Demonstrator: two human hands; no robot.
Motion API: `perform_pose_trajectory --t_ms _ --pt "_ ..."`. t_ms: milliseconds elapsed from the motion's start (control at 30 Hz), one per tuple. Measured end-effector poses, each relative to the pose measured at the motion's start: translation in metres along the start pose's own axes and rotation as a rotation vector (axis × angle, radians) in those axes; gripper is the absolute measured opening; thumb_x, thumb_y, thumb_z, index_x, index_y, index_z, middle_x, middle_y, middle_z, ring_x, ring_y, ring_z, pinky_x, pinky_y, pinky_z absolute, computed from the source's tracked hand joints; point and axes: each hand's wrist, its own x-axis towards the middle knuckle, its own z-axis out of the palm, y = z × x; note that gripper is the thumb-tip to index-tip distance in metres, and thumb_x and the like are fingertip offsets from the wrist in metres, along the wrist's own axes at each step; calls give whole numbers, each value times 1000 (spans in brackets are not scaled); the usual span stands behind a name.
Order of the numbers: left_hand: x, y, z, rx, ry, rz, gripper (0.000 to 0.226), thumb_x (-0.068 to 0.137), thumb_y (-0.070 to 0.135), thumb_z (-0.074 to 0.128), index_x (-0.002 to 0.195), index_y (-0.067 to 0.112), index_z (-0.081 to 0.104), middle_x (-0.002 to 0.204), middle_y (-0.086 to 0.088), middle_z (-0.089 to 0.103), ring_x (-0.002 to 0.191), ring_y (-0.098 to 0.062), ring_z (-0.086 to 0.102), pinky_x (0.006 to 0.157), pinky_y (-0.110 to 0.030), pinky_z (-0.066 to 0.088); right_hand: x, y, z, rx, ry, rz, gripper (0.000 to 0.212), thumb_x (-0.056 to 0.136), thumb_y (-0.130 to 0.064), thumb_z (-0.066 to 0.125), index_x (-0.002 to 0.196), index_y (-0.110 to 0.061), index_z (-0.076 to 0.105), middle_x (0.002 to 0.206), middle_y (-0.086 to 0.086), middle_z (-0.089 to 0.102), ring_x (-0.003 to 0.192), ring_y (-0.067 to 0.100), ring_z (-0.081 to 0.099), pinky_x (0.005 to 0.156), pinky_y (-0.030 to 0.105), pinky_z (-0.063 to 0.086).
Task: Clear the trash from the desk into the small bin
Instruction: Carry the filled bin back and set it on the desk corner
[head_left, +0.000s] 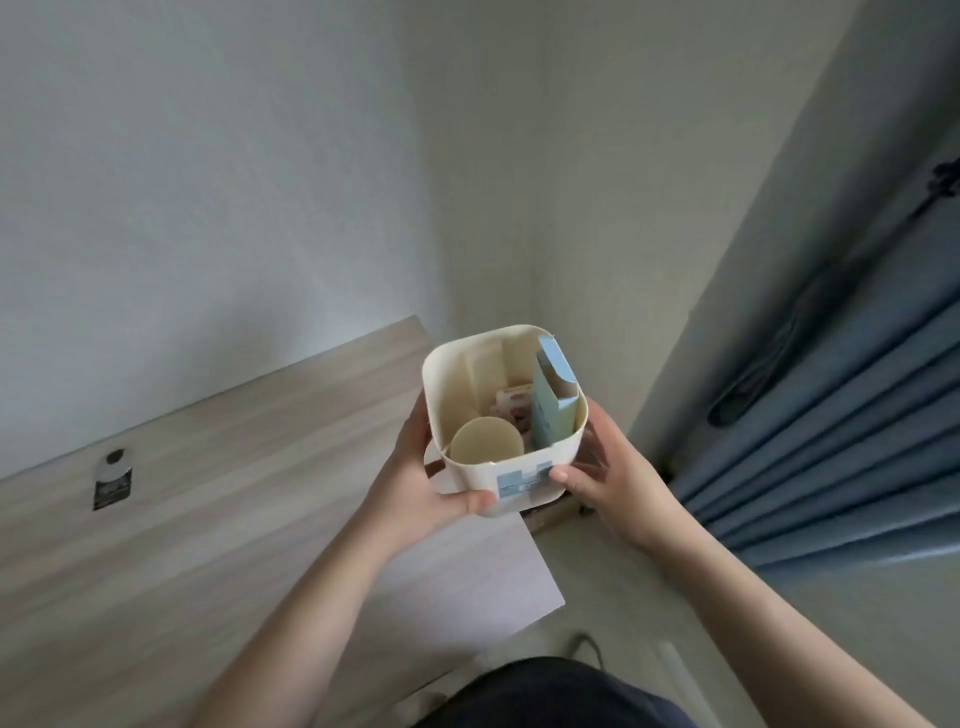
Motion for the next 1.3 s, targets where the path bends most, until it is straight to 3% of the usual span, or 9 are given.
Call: perform_pose_trajectory --t_ms 100,300,433,567,733,833,933,1067,1300 --pt "2 0 5 -21 81 -27 119 56 34 92 151 48 20 147 27 45 134 0 46 100 -20 47 24 -2 -12 0 -112 -21 66 89 -15 68 142 -37 35 136 -10 57 131 11 49 100 31 49" --pt "1 -15 -6 -87 202 -131 119 57 39 92 152 45 20 145 30 46 131 4 48 96 -12 46 63 1 -3 -70 -198 -24 66 87 -21 70 142 -38 38 130 -19 59 123 -1 52 90 8 45" --pt "-1 -36 -20 -68 244 -149 118 54 41 94 150 43 25 149 18 39 133 -8 50 100 -27 52 81 10 19 -87 -228 4 70 85 -18 72 143 -37 38 136 -16 54 124 -7 46 87 4 44" --pt "4 -61 -30 -29 296 -132 105 49 39 98 126 69 33 136 22 48 123 -6 57 85 -24 57 97 21 45 -237 -227 18 72 85 -25 72 146 -34 34 138 -13 46 119 -16 43 83 0 41" --pt "15 -99 -49 -6 387 -103 105 47 33 97 135 44 41 135 1 54 122 -20 58 87 -44 59 109 30 80 -393 -185 63 70 82 -42 70 141 -46 34 127 -15 46 111 -7 48 85 14 38" --pt "24 -115 -64 -23 376 -85 96 50 27 95 131 46 47 122 16 65 110 -9 65 76 -27 57 120 34 97 -419 -162 79 66 82 -42 71 140 -42 38 127 -11 50 109 -4 52 87 18 43" --pt "30 -124 -74 -69 353 -111 111 56 29 91 147 46 30 122 26 64 108 1 64 77 -16 53 132 34 110 -386 -142 100 64 82 -40 72 137 -42 41 129 -8 54 114 2 55 93 26 48" --pt "45 -131 -81 -89 362 -134 108 61 20 91 136 59 24 122 23 62 105 8 62 78 -13 52 149 33 117 -302 -158 109 64 82 -31 73 136 -43 42 129 -6 57 119 6 55 97 32 51" --pt "94 -140 -86 -42 358 -94 94 58 10 91 121 62 46 113 31 64 103 6 62 75 -12 51 188 51 106 -299 -165 170 59 87 -30 68 137 -40 40 127 -11 60 119 7 56 103 40 48"
